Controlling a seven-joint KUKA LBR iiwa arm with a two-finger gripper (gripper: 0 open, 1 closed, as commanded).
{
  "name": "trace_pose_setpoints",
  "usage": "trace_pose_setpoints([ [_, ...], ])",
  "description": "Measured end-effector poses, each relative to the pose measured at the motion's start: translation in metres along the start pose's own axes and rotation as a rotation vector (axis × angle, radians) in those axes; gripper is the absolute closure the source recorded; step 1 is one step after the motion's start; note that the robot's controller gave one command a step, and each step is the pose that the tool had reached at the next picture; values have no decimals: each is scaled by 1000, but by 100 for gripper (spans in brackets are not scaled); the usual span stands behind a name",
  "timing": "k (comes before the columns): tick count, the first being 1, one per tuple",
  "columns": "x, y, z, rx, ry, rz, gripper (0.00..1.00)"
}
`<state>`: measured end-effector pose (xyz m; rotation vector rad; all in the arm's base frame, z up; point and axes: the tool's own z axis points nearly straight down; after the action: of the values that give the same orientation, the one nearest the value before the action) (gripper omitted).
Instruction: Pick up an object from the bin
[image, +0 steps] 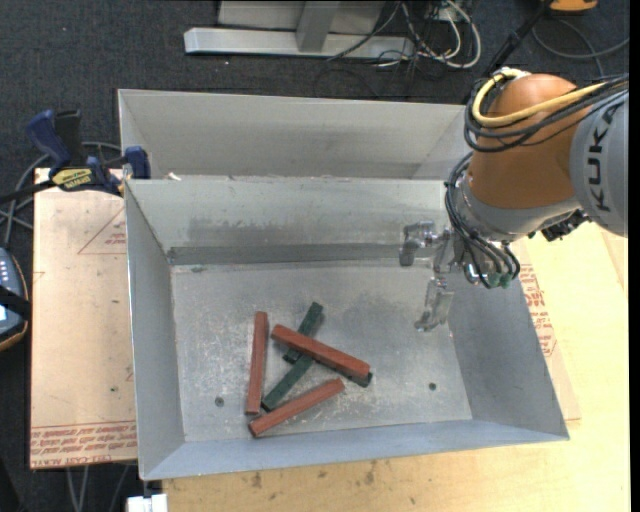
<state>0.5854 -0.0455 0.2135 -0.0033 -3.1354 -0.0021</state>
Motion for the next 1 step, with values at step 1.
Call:
trace_pose_setpoints([
  [1,17,75,85,-2,1,-120,0],
])
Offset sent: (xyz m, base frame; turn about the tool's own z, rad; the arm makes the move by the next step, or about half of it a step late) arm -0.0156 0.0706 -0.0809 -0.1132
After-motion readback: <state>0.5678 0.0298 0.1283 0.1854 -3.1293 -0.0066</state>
